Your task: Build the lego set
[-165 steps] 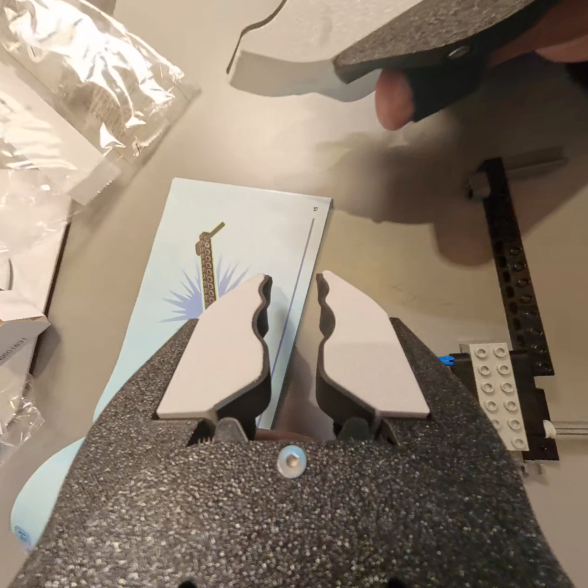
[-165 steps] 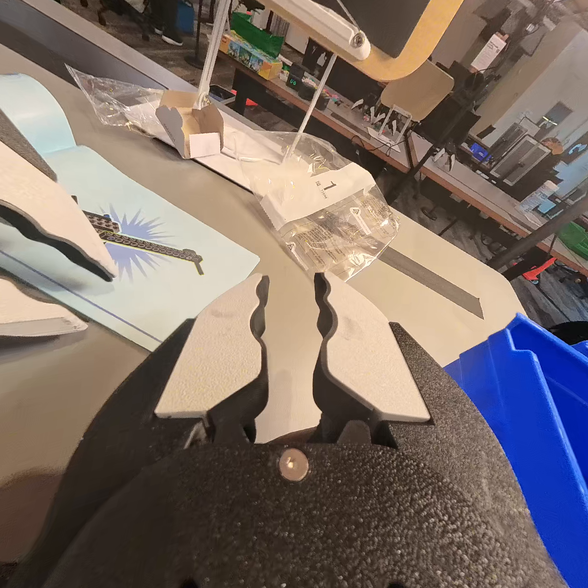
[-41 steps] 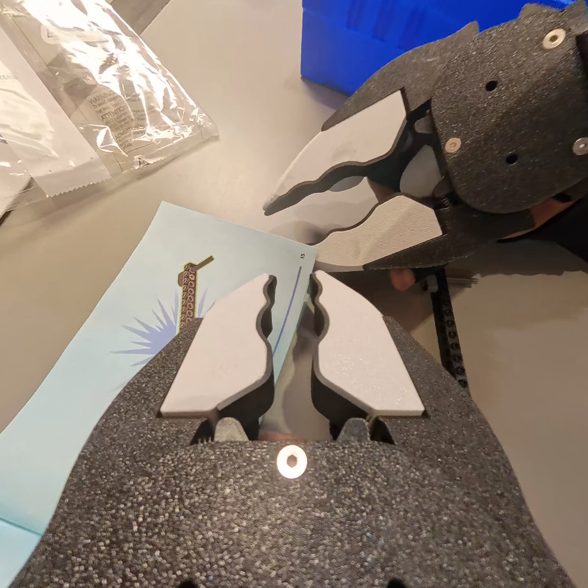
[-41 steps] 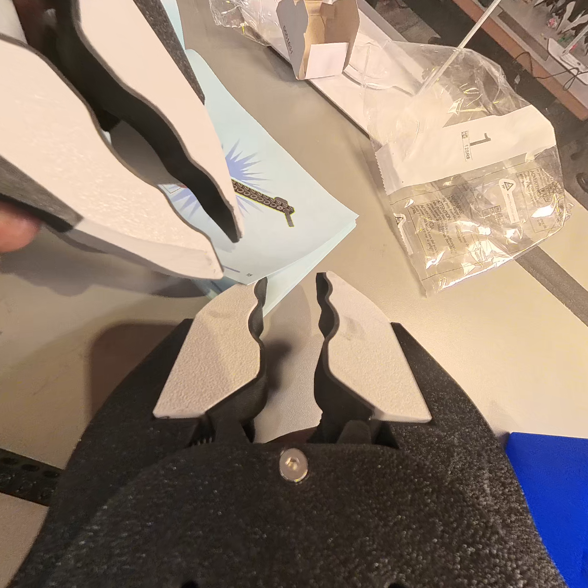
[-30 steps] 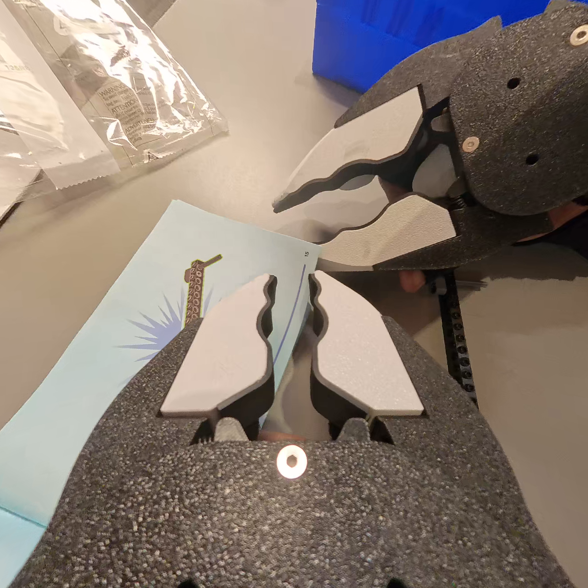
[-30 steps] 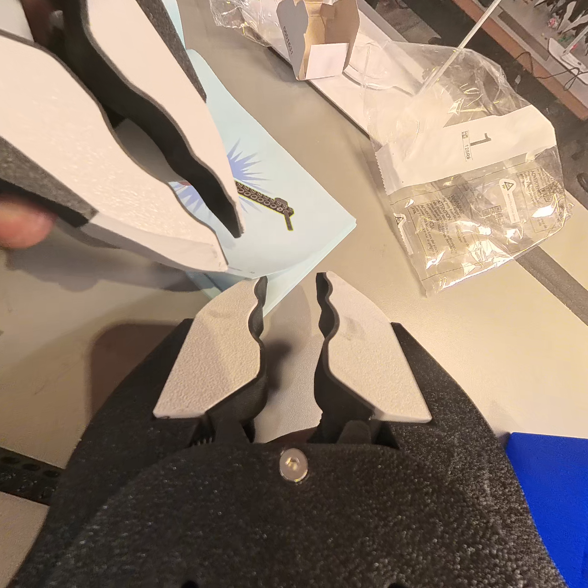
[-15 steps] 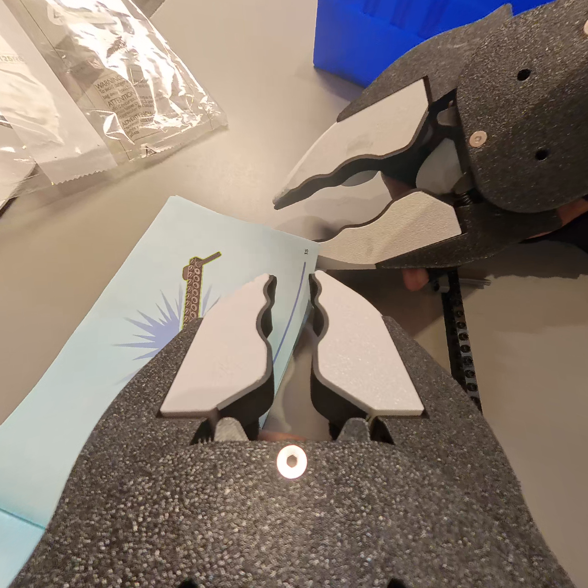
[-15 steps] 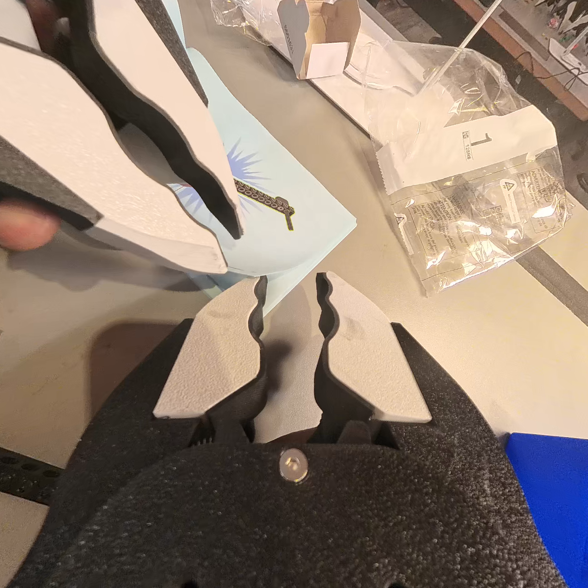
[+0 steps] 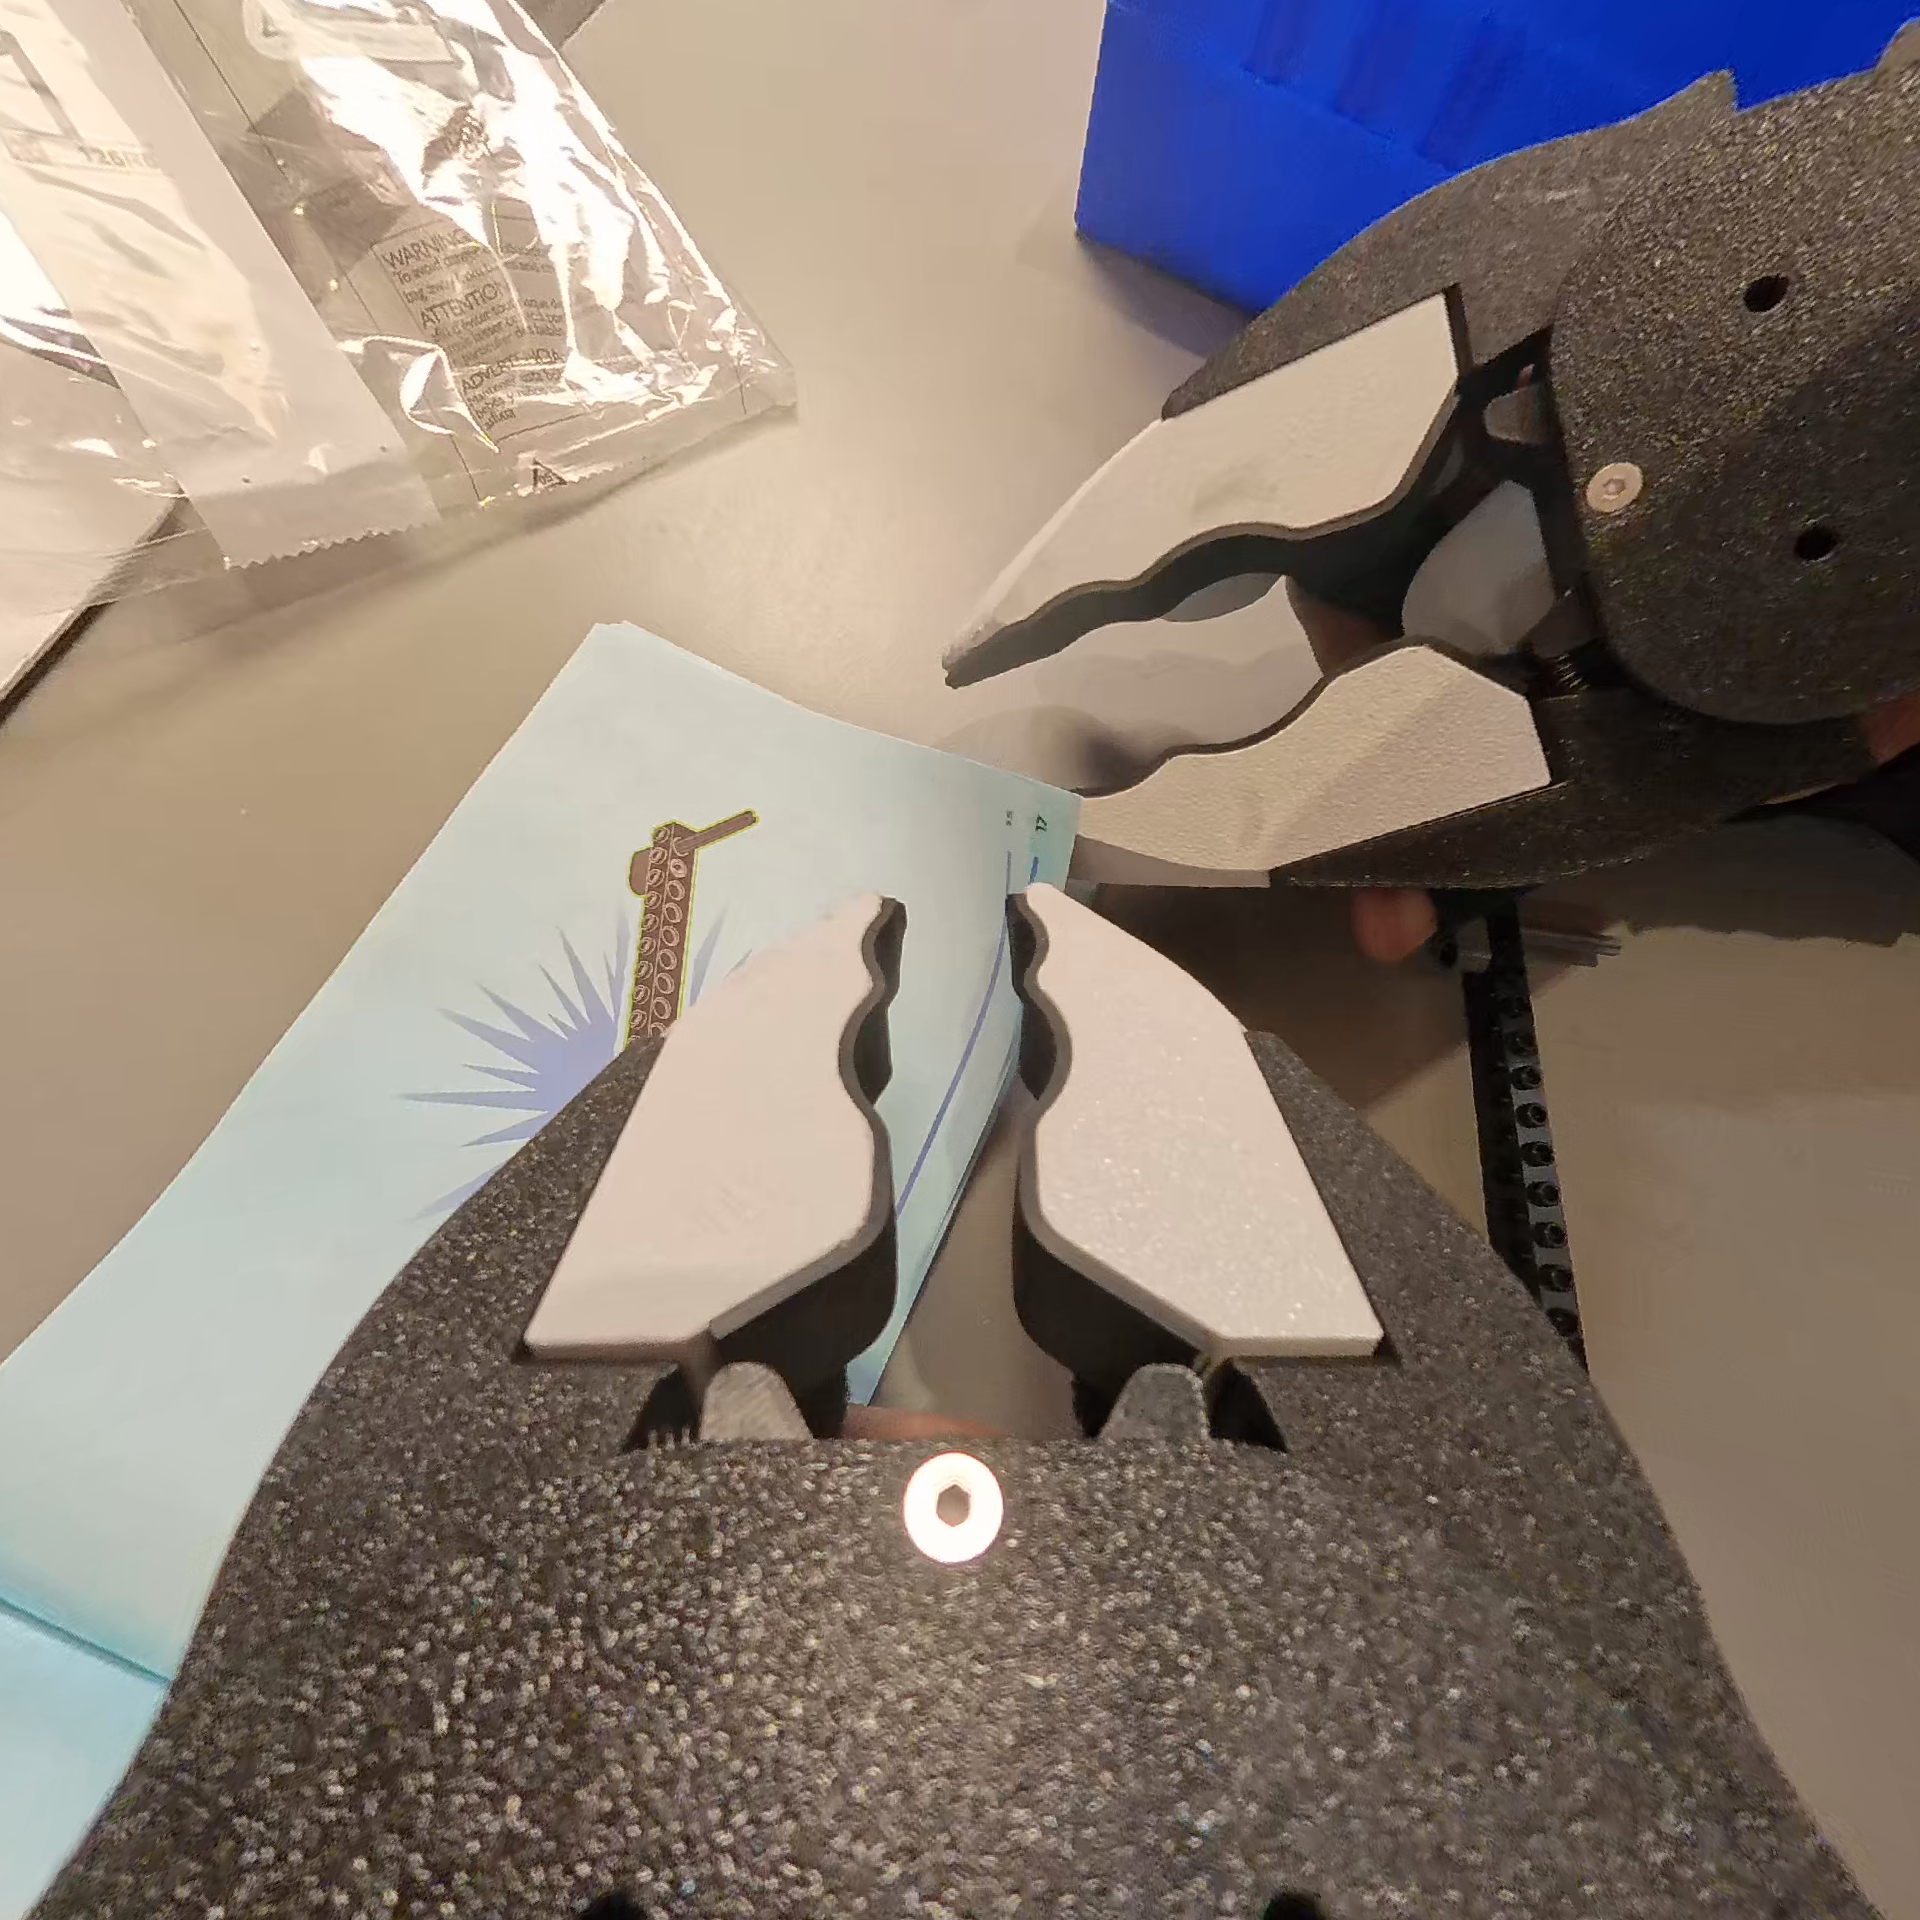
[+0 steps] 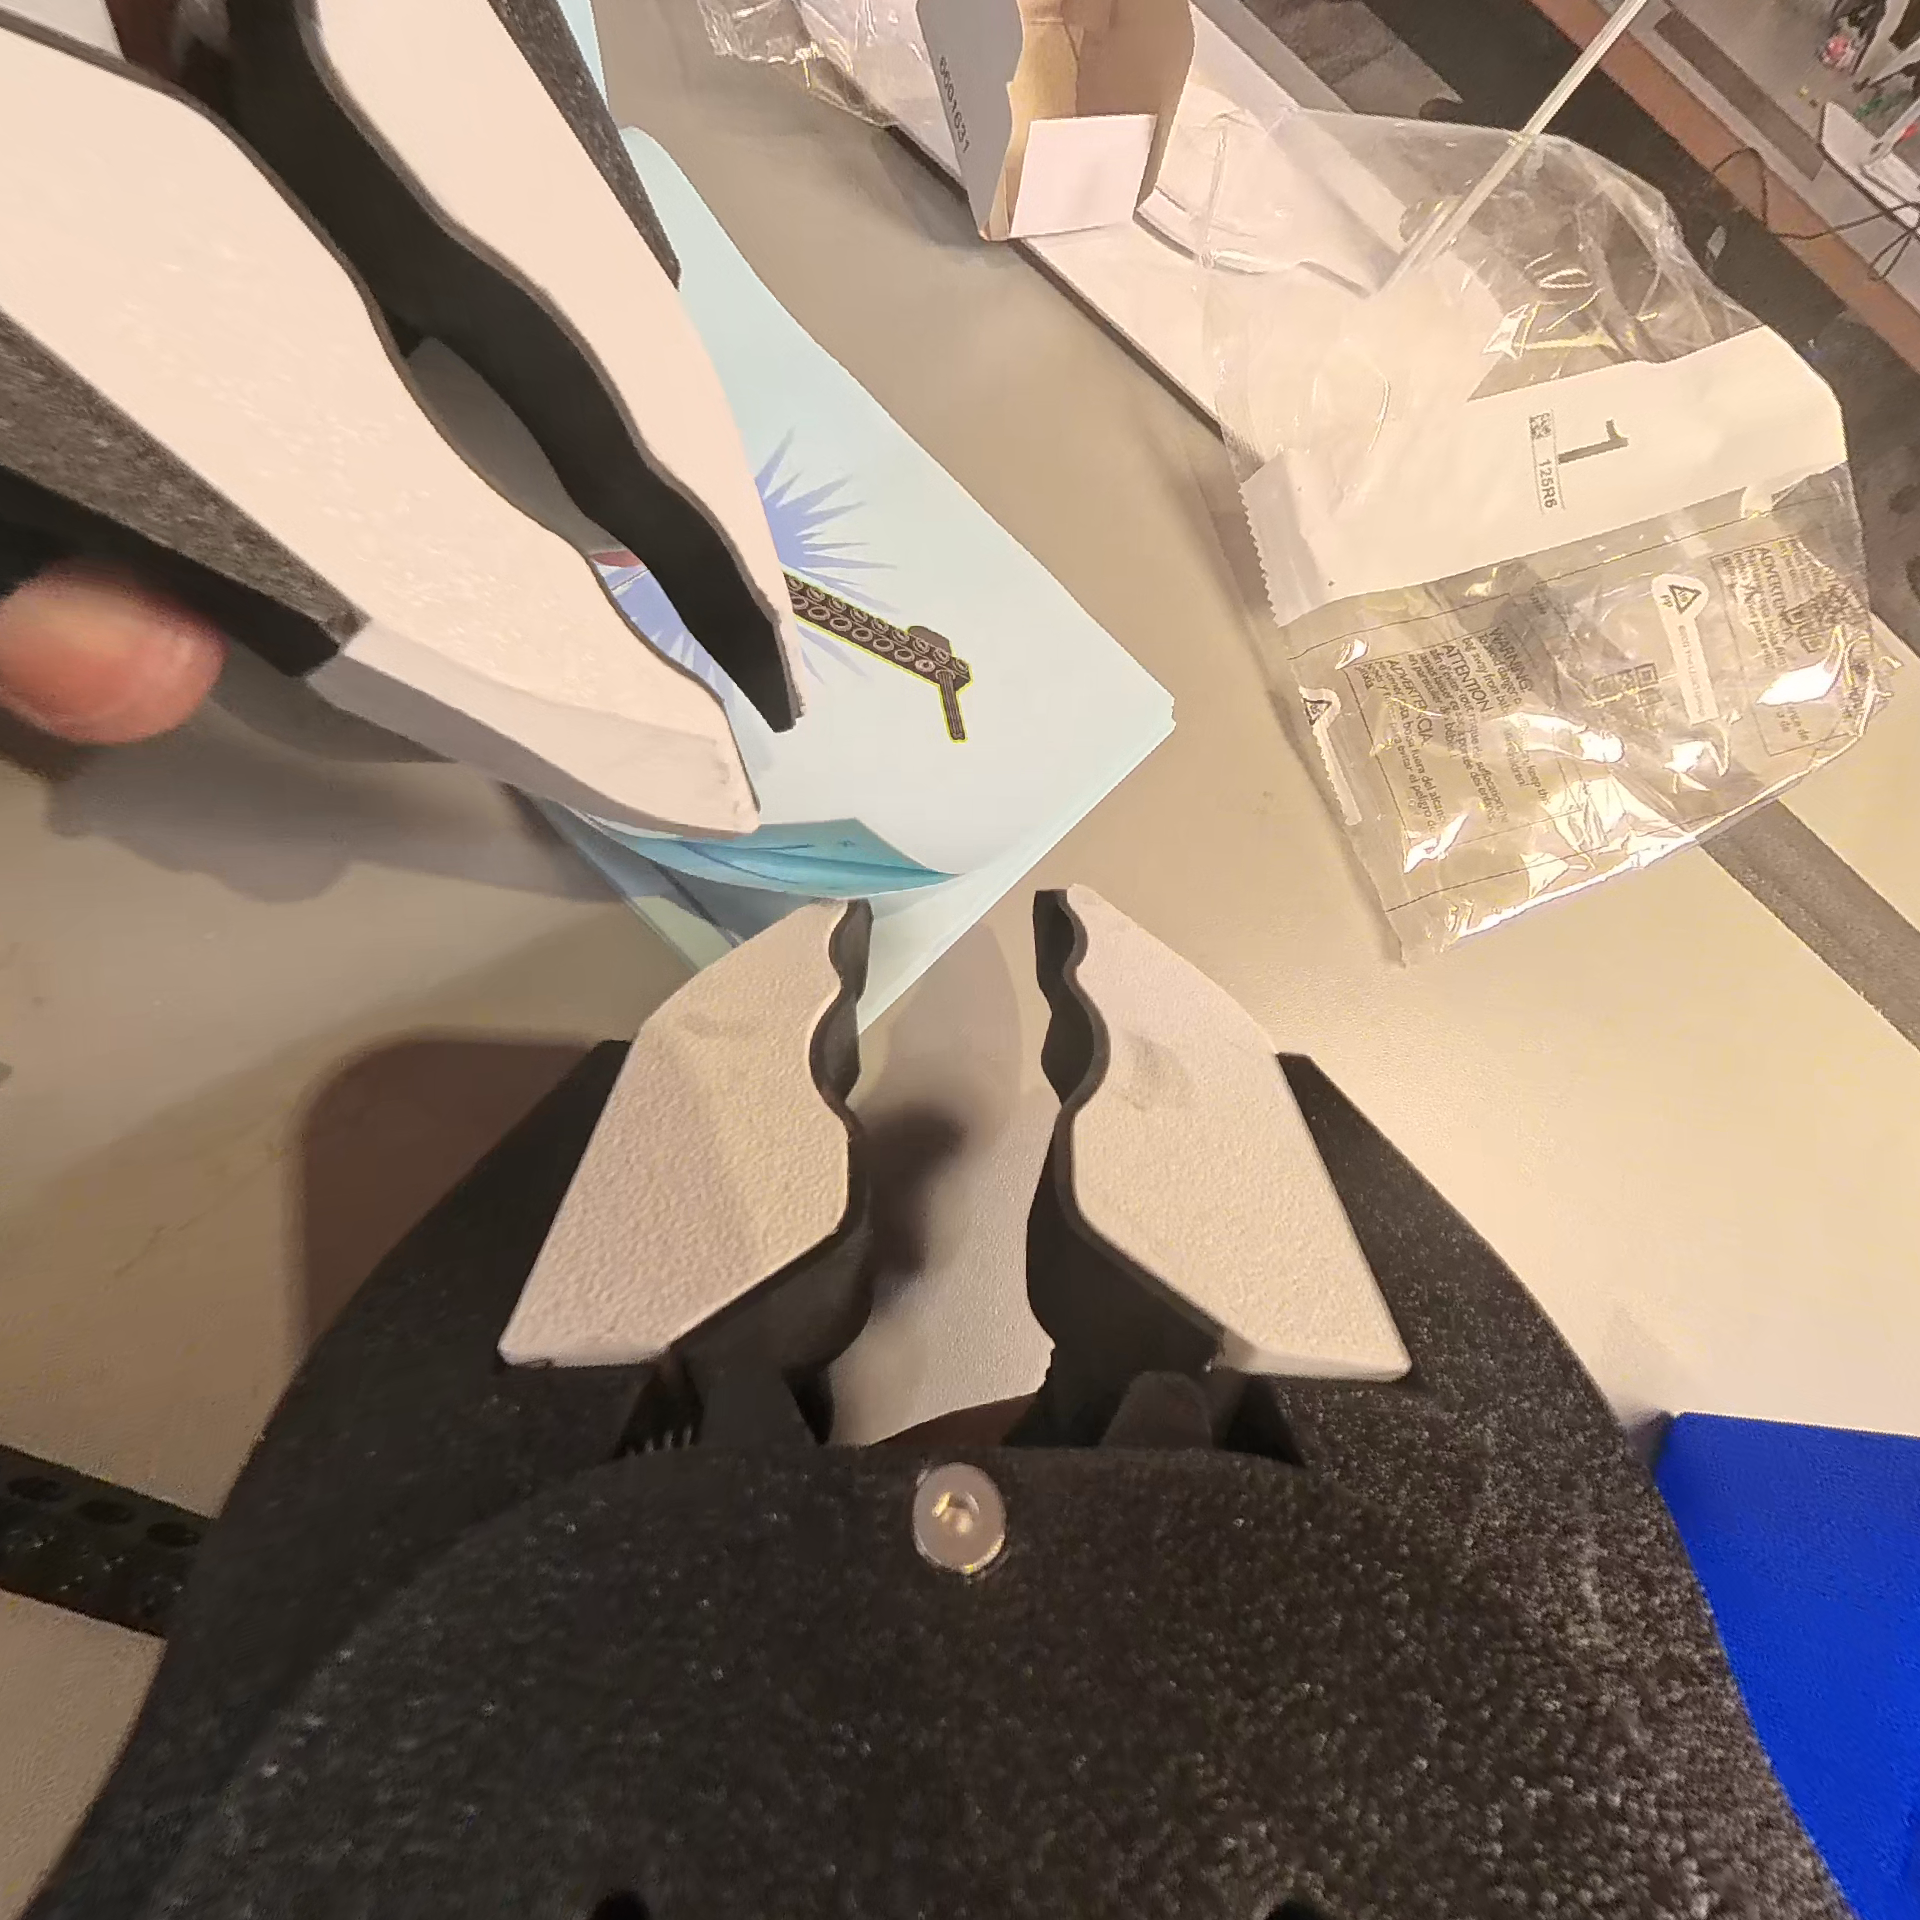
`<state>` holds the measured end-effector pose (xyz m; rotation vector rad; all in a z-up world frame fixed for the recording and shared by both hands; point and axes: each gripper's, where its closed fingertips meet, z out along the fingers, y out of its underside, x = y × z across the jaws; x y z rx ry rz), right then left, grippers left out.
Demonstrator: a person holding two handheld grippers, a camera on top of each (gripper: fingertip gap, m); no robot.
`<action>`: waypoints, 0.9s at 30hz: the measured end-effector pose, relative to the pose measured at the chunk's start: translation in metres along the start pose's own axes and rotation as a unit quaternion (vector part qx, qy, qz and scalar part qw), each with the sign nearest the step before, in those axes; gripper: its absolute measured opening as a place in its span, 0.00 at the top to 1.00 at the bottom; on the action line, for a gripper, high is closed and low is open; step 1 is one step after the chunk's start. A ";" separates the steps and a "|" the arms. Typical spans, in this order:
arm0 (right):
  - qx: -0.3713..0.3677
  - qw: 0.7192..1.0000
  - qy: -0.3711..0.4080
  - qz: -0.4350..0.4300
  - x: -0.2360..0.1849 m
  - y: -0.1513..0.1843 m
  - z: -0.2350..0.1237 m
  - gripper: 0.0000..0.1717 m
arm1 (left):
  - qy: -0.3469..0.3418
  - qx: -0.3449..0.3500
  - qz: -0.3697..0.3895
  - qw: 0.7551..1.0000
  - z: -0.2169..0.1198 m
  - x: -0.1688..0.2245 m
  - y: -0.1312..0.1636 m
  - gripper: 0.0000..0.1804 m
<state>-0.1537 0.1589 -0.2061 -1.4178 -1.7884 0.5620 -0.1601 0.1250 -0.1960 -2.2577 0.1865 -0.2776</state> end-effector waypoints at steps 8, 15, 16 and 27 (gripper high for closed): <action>-0.036 0.999 0.005 0.011 0.007 0.014 0.001 0.81 | -0.004 -0.003 -0.002 1.000 0.001 -0.001 0.001 0.89; -0.040 0.997 0.001 0.071 0.019 0.022 -0.005 0.81 | -0.005 -0.009 0.001 1.000 0.003 -0.001 0.004 0.89; -0.025 0.997 -0.006 0.078 0.018 0.017 -0.006 0.81 | -0.005 -0.009 0.001 1.000 0.004 -0.001 0.004 0.89; -0.033 0.996 -0.009 0.078 0.016 0.018 -0.004 0.80 | 0.003 -0.029 0.029 0.999 0.005 0.007 0.008 0.88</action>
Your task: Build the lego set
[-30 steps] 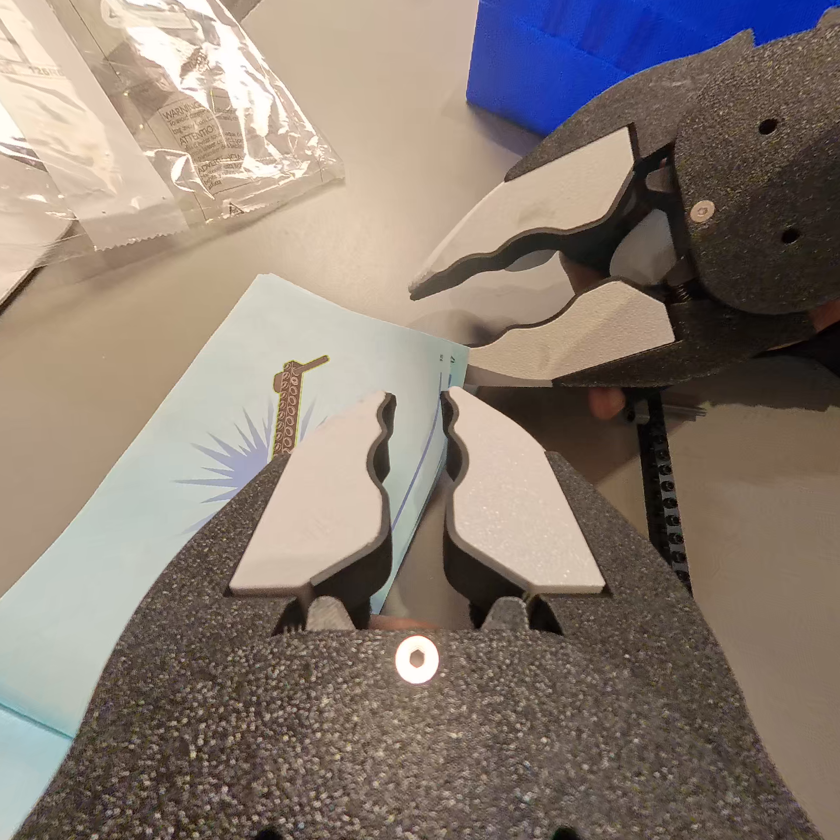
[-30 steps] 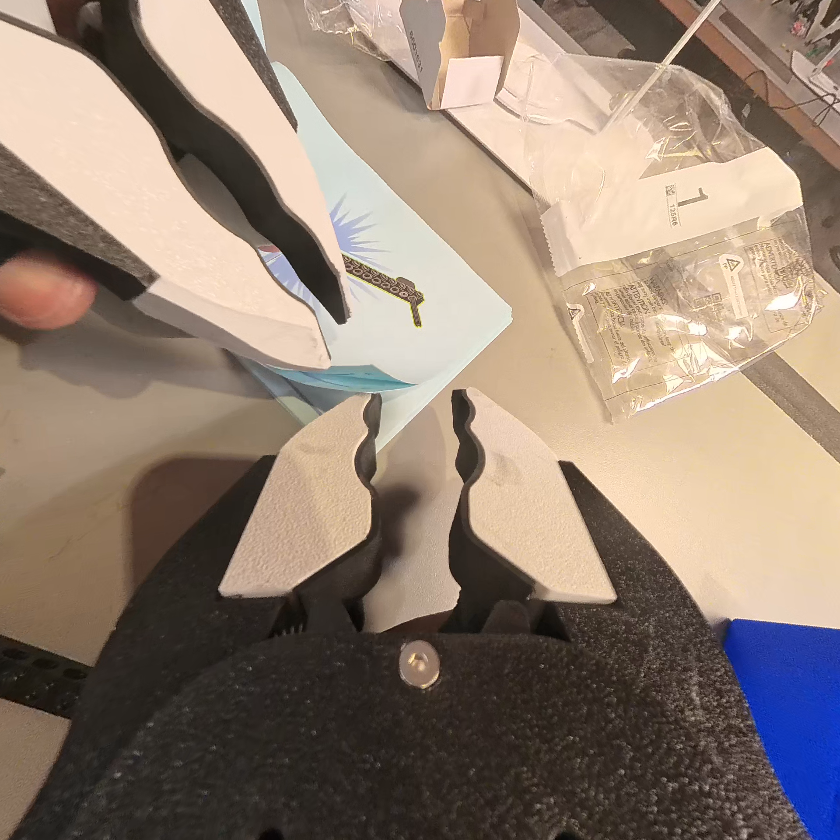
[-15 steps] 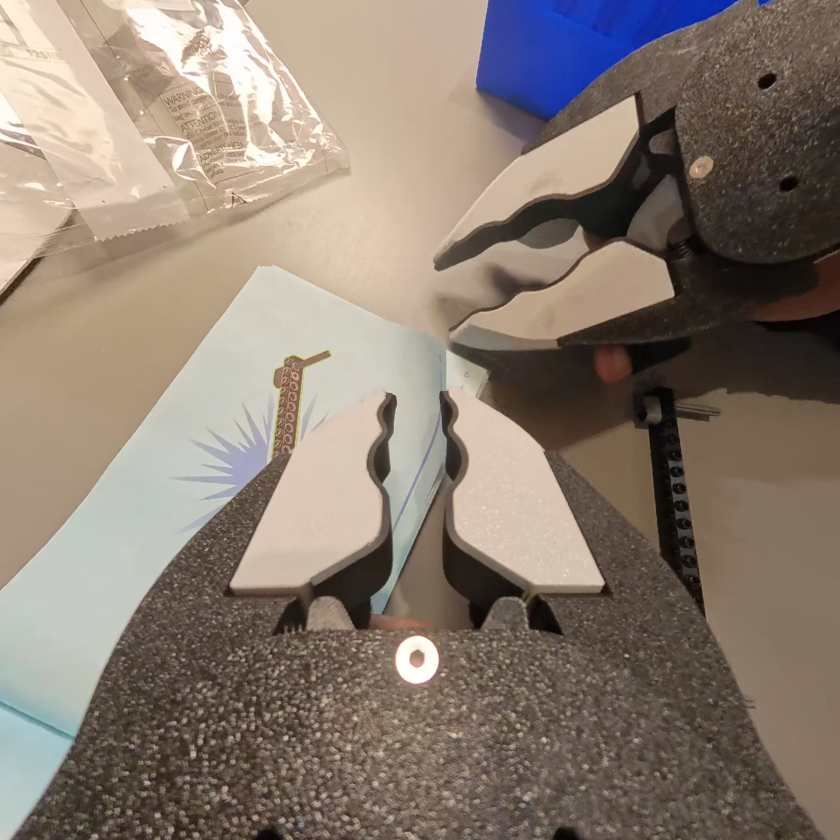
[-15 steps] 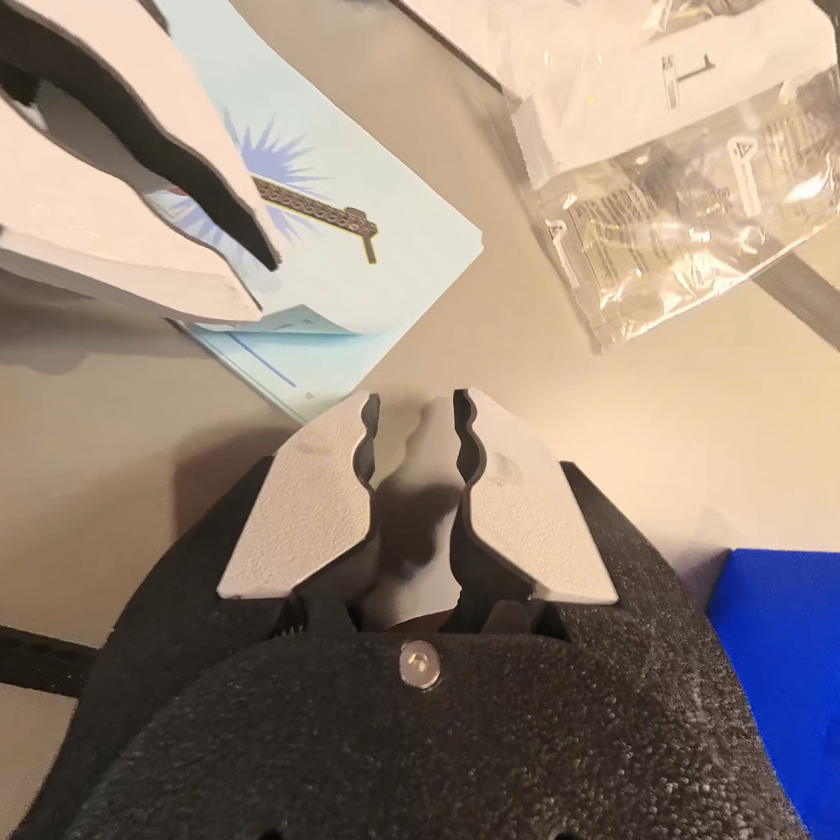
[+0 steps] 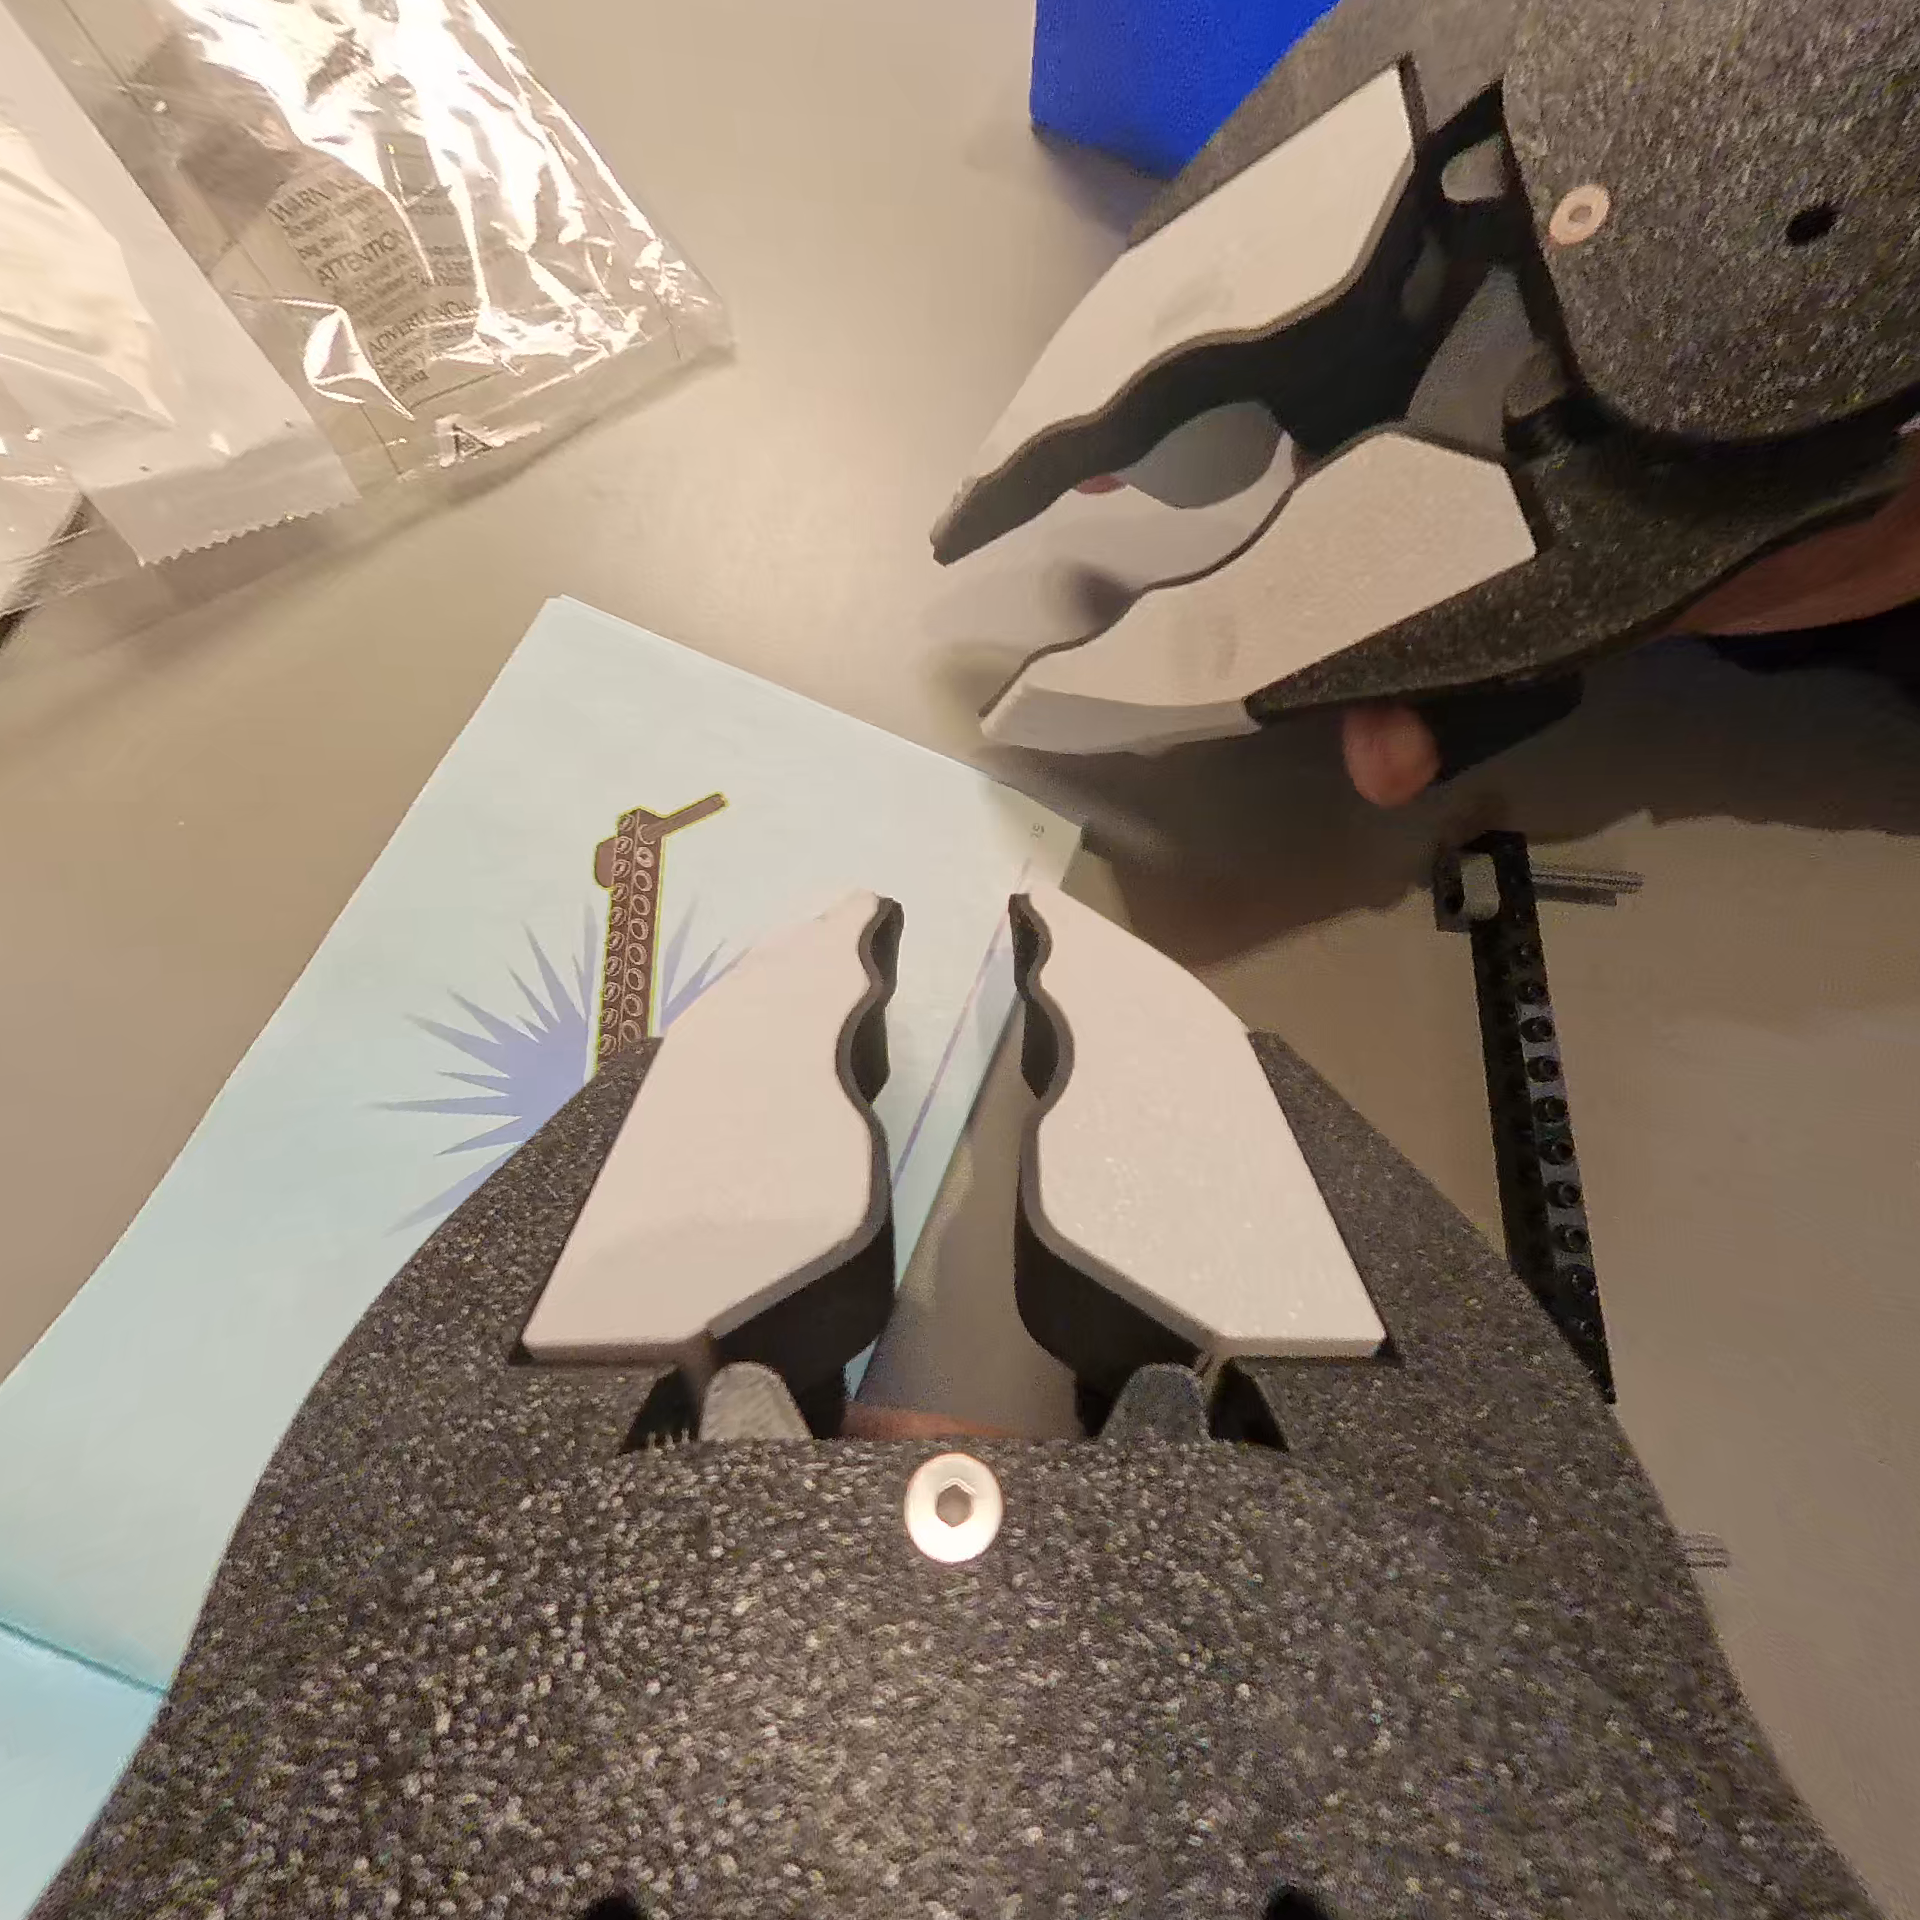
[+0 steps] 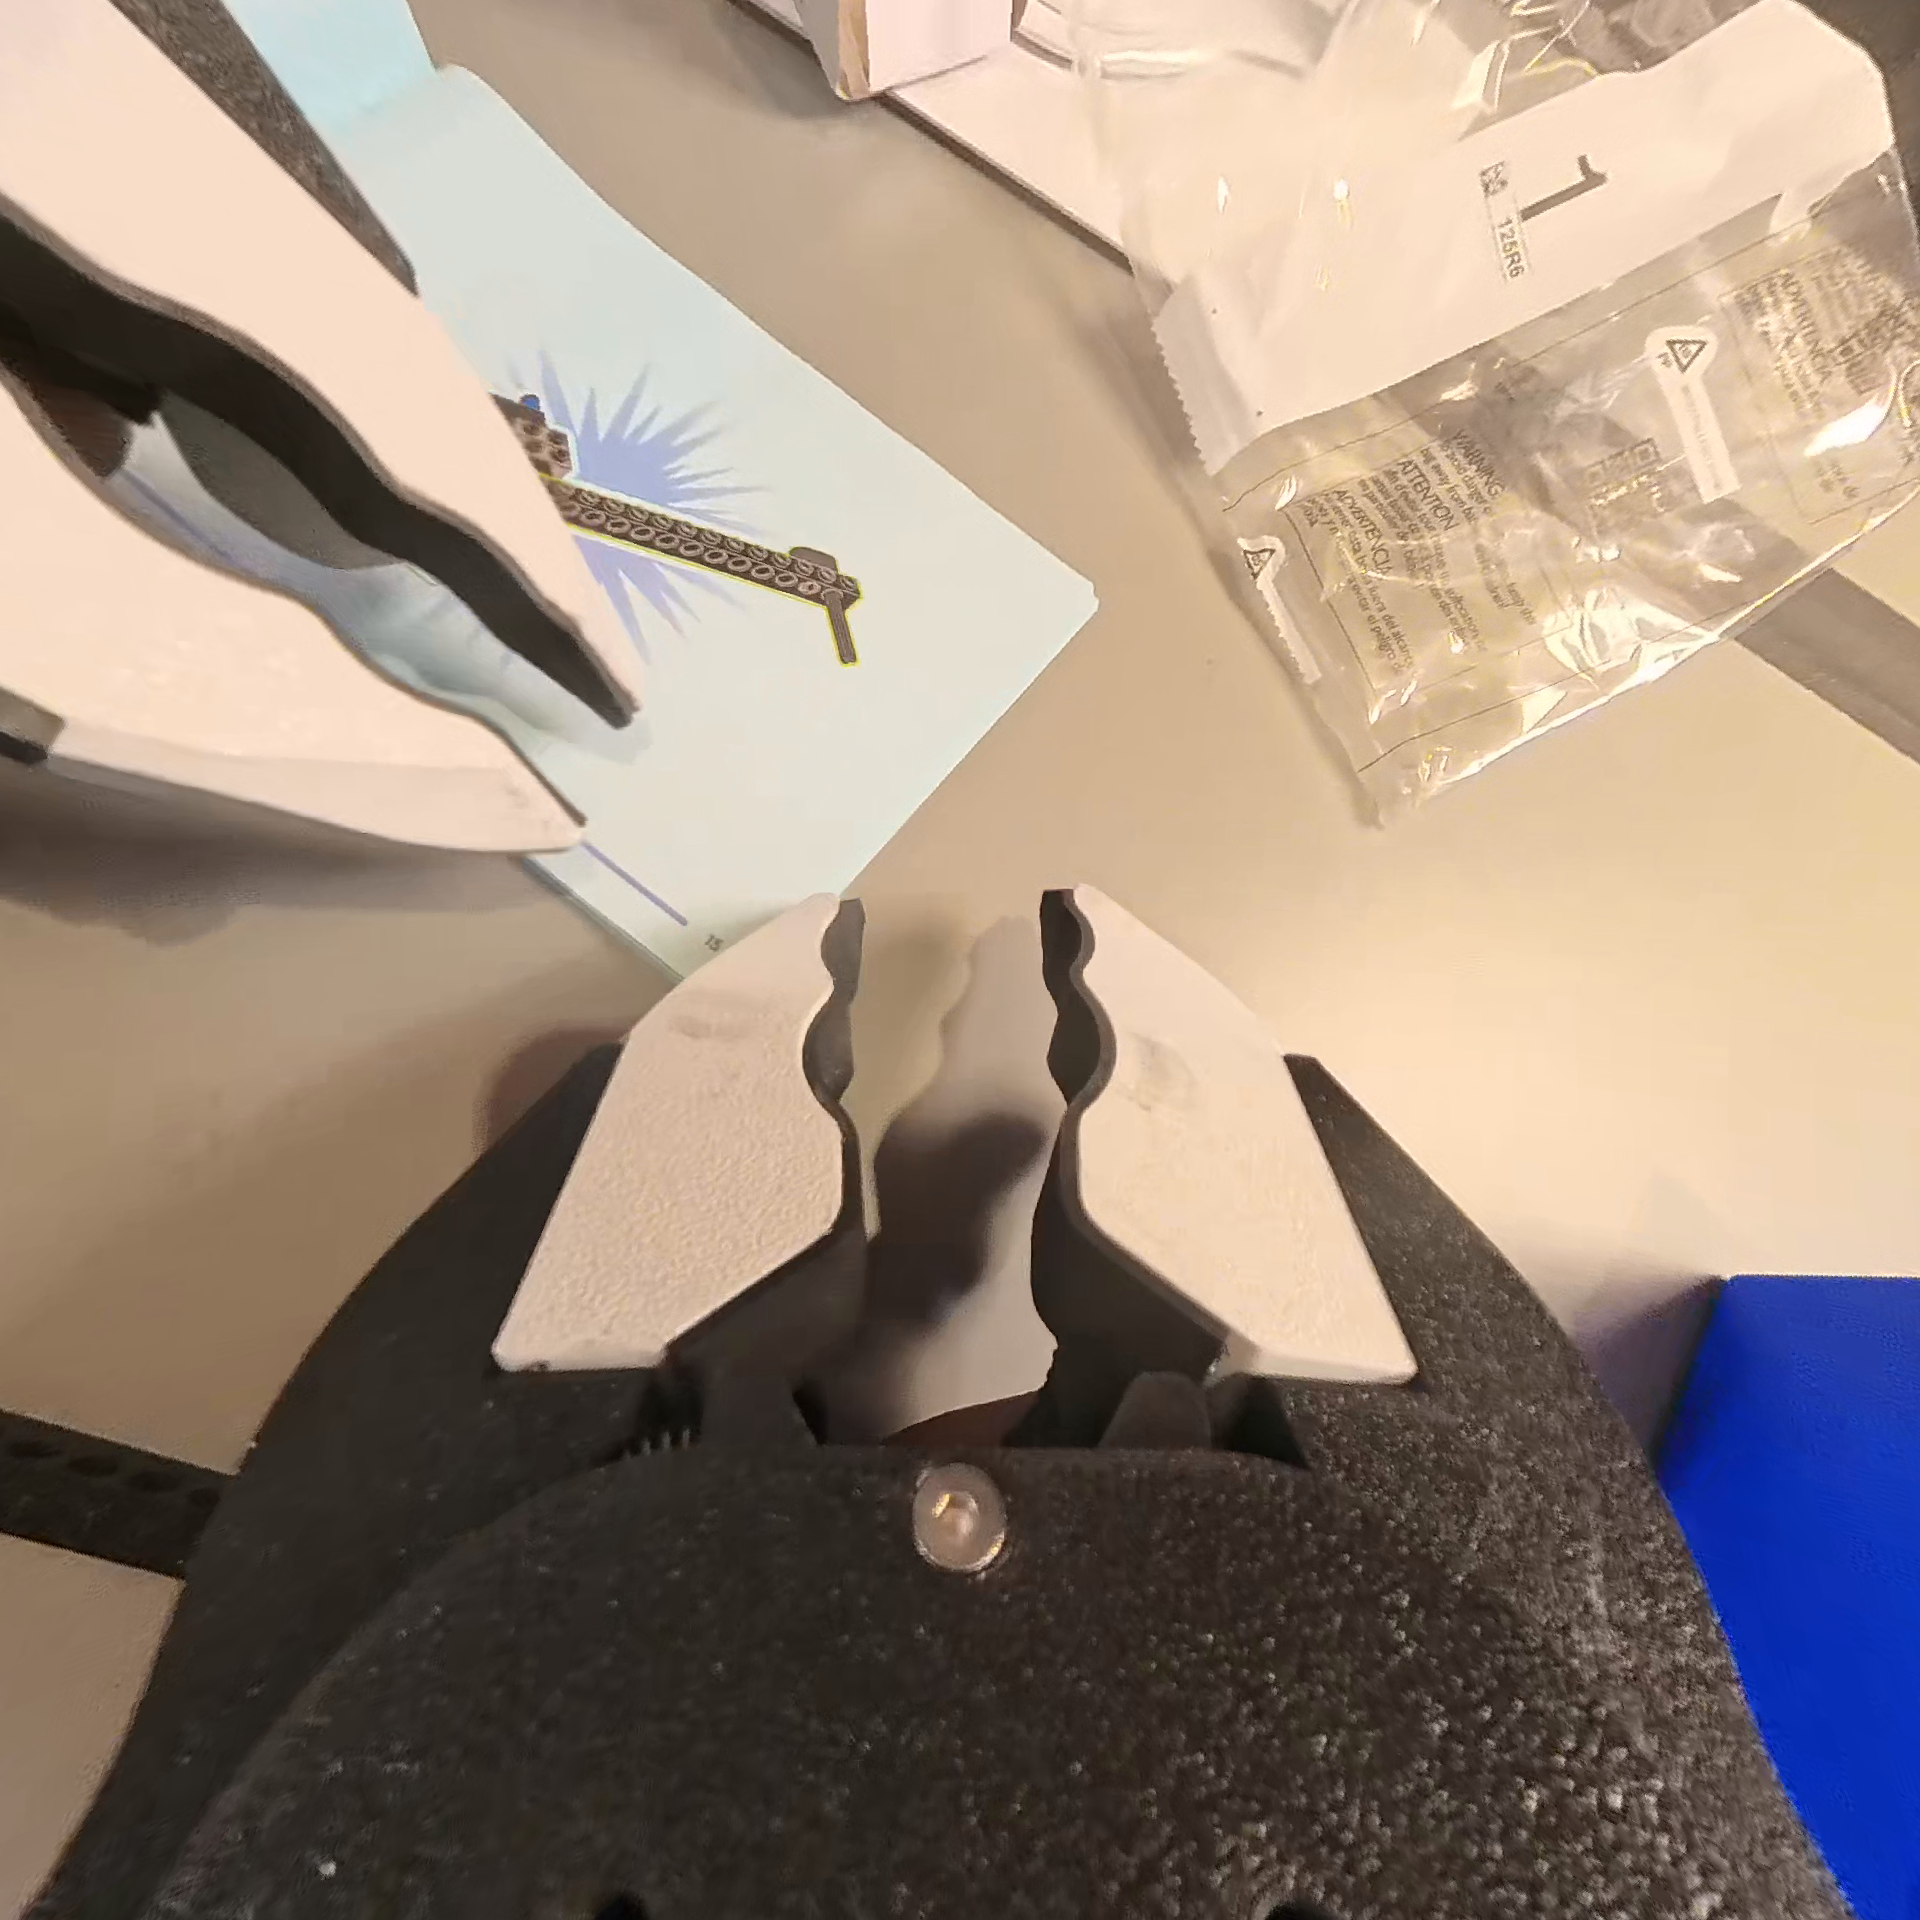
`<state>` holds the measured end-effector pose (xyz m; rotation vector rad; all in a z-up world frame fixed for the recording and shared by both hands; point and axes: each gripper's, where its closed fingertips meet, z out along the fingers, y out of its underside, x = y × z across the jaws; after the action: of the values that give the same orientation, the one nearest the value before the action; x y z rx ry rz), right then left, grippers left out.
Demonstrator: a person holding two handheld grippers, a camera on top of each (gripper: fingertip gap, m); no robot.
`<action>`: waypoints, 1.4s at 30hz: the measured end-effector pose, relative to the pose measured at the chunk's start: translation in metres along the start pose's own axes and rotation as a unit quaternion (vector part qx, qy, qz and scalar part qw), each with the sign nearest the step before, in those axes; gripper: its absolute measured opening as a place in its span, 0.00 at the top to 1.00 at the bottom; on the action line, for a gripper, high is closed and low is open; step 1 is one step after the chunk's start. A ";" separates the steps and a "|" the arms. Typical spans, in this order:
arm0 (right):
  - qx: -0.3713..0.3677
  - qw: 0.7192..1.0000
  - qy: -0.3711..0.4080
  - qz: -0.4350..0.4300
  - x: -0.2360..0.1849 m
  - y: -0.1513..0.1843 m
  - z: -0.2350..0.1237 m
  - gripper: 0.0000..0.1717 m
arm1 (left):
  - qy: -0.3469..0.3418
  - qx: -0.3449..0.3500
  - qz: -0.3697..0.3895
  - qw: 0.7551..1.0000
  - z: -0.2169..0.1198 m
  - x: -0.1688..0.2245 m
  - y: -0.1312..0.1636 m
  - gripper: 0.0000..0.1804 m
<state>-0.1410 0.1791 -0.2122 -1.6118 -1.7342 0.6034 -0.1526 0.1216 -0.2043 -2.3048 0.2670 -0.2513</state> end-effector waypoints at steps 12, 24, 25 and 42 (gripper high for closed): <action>-0.002 1.000 0.004 -0.001 0.002 0.001 0.000 0.80 | -0.024 -0.039 0.079 0.996 0.016 0.013 0.004 0.85; -0.004 1.000 0.004 -0.007 0.001 0.002 0.000 0.80 | -0.028 -0.042 0.072 0.996 0.016 0.010 0.006 0.86; -0.004 1.000 0.003 -0.007 0.001 0.002 0.000 0.80 | -0.026 -0.046 0.073 0.996 0.017 0.010 0.008 0.86; -0.008 1.000 0.003 -0.020 0.000 0.004 0.000 0.80 | -0.009 -0.062 0.070 0.996 0.014 0.013 0.014 0.86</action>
<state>-0.1389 0.1796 -0.2151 -1.5855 -1.7675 0.5668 -0.1382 0.1185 -0.2229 -2.3955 0.4452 -0.1467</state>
